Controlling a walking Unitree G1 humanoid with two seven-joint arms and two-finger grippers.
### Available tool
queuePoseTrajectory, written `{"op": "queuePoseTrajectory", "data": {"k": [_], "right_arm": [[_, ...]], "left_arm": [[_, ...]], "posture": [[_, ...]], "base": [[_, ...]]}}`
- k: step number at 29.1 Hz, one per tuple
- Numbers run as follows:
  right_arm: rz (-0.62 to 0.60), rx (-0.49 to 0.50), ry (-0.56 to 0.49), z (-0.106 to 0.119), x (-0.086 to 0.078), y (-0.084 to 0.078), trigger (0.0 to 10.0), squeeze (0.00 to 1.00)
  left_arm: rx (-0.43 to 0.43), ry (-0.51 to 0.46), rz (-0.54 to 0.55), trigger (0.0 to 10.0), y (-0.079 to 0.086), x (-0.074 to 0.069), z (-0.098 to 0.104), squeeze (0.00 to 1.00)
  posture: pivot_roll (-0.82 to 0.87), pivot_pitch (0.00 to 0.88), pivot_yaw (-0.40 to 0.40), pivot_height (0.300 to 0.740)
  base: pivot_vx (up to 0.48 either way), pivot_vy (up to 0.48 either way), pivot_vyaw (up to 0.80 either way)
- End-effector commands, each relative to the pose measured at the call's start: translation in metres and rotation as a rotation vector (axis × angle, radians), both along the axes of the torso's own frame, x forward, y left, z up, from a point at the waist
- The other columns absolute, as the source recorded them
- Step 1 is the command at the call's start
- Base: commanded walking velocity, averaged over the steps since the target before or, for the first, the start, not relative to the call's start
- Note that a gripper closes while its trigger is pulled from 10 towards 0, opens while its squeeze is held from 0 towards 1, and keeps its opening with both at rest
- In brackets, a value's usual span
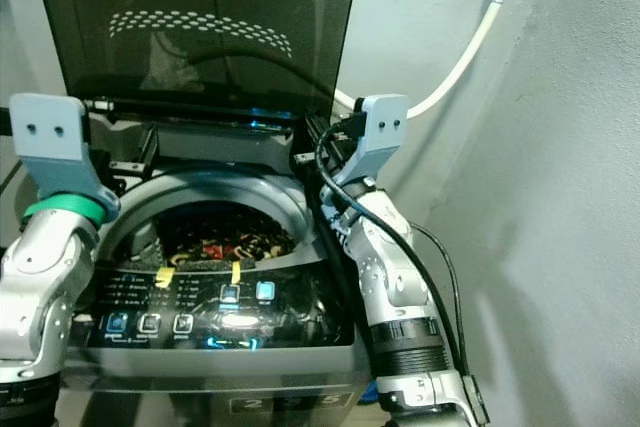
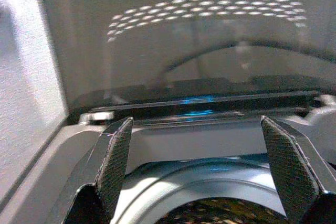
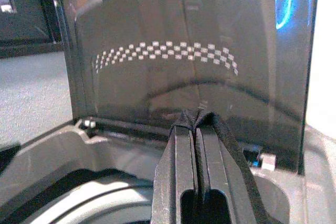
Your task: Clothes washing
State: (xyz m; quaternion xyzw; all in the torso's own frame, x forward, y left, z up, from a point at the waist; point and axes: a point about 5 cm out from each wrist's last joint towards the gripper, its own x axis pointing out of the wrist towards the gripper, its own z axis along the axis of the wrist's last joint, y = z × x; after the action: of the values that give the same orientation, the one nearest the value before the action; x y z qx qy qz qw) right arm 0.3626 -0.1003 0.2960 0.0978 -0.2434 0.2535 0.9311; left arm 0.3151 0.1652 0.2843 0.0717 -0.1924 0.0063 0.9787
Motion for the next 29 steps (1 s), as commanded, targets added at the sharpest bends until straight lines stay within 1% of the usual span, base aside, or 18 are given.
{"op": "queuePoseTrajectory", "data": {"k": [1,3,5,6,7,8,9,11,12,17,18,20,22,23,24,26,28,29], "right_arm": [[-0.008,0.019,-0.055,0.026,0.005,-0.010,10.0,0.00],[-0.008,0.019,-0.055,0.026,0.005,-0.010,10.0,0.00],[-0.006,0.055,-0.182,0.090,0.003,-0.016,10.0,0.00],[0.057,0.182,-0.254,0.128,-0.008,-0.020,10.0,0.00],[0.057,0.182,-0.254,0.128,-0.008,-0.020,10.0,0.00],[0.118,0.284,-0.299,0.151,-0.018,-0.022,10.0,0.00],[0.118,0.284,-0.299,0.151,-0.018,-0.022,10.0,0.00],[0.239,0.507,-0.367,0.187,-0.036,-0.031,10.0,0.00],[0.264,0.557,-0.379,0.194,-0.039,-0.034,10.0,0.00],[0.288,0.584,-0.368,0.196,-0.037,-0.035,10.0,0.00],[0.257,0.462,-0.282,0.175,-0.020,-0.021,10.0,0.00],[0.257,0.462,-0.282,0.175,-0.020,-0.021,10.0,0.00],[0.273,0.199,-0.075,0.119,0.005,0.007,10.0,0.00],[0.273,0.199,-0.075,0.119,0.005,0.007,10.0,0.00],[0.314,0.025,0.024,0.083,0.012,0.021,10.0,0.00],[0.314,0.025,0.024,0.083,0.012,0.021,10.0,0.00],[0.383,-0.269,0.164,0.019,0.013,0.035,10.0,0.00],[0.383,-0.269,0.164,0.019,0.013,0.035,10.0,0.00]], "left_arm": [[0.050,0.032,-0.034,10.0,-0.007,0.001,-0.007,0.00],[0.050,0.032,-0.034,10.0,-0.007,0.001,-0.007,0.00],[0.082,0.027,-0.038,10.0,-0.008,0.001,-0.007,0.00],[0.086,0.026,-0.031,10.0,-0.006,0.000,-0.007,0.00],[0.086,0.026,-0.031,10.0,-0.006,0.000,-0.007,0.00],[0.086,0.025,-0.025,10.0,-0.005,0.000,-0.007,0.00],[0.086,0.025,-0.025,10.0,-0.005,0.000,-0.007,0.00],[0.086,0.022,-0.021,10.0,-0.004,0.000,-0.006,0.00],[0.088,0.021,-0.022,10.0,-0.004,0.000,-0.006,0.00],[0.088,0.021,-0.021,10.0,-0.004,0.000,-0.006,0.00],[0.089,0.021,-0.022,10.0,-0.003,0.000,-0.006,0.00],[0.089,0.021,-0.022,10.0,-0.003,0.000,-0.006,0.00],[0.088,0.014,-0.025,10.0,-0.003,-0.001,-0.005,0.00],[0.088,0.014,-0.025,10.0,-0.003,-0.001,-0.005,0.00],[0.093,0.016,-0.035,10.0,-0.003,-0.001,-0.005,0.00],[0.093,0.016,-0.035,10.0,-0.003,-0.001,-0.005,0.00],[0.100,0.027,-0.061,10.0,-0.004,-0.002,-0.004,0.00],[0.100,0.027,-0.061,10.0,-0.004,-0.002,-0.004,0.00]], "posture": [[0.05,0.035,-0.023,0.740],[0.05,0.035,-0.023,0.740],[0.06,0.031,-0.021,0.740],[0.06,0.031,-0.021,0.740],[0.06,0.031,-0.021,0.740],[0.06,0.029,-0.022,0.740],[0.06,0.029,-0.022,0.740],[0.06,0.024,-0.025,0.740],[0.06,0.024,-0.025,0.740],[0.06,0.022,-0.029,0.740],[0.06,0.027,-0.032,0.740],[0.06,0.027,-0.032,0.740],[0.07,0.031,-0.032,0.740],[0.07,0.031,-0.032,0.740],[0.07,0.034,-0.031,0.740],[0.07,0.034,-0.031,0.740],[0.07,0.037,-0.027,0.740],[0.07,0.037,-0.027,0.740]], "base": [[0.000,0.000,0.00],[0.000,0.000,0.00],[0.000,0.000,0.00],[0.000,0.000,0.00],[0.000,0.000,0.00],[0.000,0.000,0.00],[0.000,0.000,0.00],[0.000,0.000,0.00],[0.000,0.000,0.00],[0.000,0.000,0.00],[0.000,0.000,0.00],[0.000,0.000,0.00],[0.000,0.000,0.00],[0.000,0.000,0.00],[0.000,0.000,0.00],[0.000,0.000,0.00],[0.000,0.000,0.00],[0.000,0.000,0.00]]}}
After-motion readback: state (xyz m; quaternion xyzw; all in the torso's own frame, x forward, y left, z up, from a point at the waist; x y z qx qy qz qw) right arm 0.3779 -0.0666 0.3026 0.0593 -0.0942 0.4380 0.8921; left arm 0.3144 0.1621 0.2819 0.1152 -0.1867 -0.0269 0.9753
